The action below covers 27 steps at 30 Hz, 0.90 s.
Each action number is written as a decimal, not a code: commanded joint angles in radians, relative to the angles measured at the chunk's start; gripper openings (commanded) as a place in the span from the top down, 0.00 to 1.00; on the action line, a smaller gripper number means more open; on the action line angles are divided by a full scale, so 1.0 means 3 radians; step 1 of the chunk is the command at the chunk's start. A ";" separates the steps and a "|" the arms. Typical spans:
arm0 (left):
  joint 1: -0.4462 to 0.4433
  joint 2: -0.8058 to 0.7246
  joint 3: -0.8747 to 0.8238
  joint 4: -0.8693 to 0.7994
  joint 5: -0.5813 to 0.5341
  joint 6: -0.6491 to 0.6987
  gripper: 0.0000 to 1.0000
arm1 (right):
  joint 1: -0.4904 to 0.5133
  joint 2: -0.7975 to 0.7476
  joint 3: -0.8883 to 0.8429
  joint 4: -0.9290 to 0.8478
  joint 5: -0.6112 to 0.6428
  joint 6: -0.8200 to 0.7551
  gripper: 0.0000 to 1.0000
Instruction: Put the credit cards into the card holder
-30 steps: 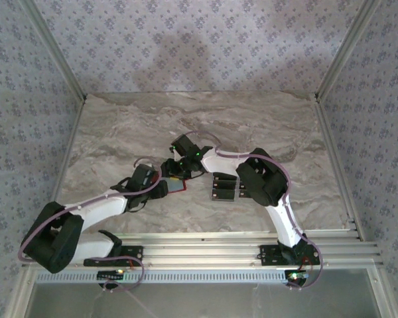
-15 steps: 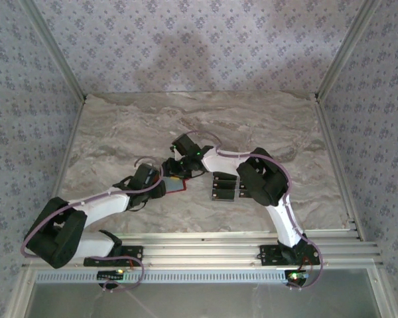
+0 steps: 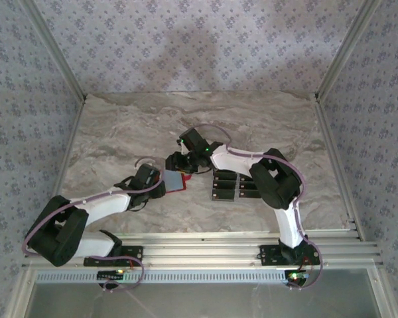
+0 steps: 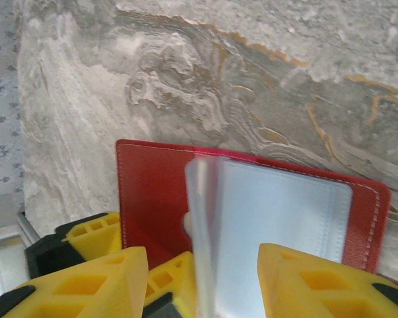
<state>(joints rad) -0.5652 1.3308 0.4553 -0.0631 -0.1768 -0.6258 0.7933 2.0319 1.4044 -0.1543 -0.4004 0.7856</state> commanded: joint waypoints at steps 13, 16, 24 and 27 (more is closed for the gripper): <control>-0.0003 -0.0583 -0.0262 -0.0171 0.0085 -0.0185 0.29 | 0.0171 0.0276 0.0243 -0.0030 -0.0158 0.0040 0.51; -0.0003 -0.1058 -0.0325 -0.0413 -0.0047 -0.0328 0.26 | 0.0227 0.0340 0.0371 -0.0083 -0.0169 0.0040 0.51; 0.0024 -0.1769 -0.0317 -0.0798 -0.0269 -0.0526 0.21 | 0.0376 0.0582 0.0735 -0.0236 -0.0176 0.0079 0.51; 0.0035 -0.1771 -0.0276 -0.0842 -0.0276 -0.0545 0.20 | 0.0409 0.0693 0.0879 -0.0315 -0.0181 0.0078 0.51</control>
<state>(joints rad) -0.5629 0.8040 0.3496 -0.2577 -0.2325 -0.7650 0.9054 2.1983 1.6173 -0.1909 -0.4358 0.7975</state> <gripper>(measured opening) 0.801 0.492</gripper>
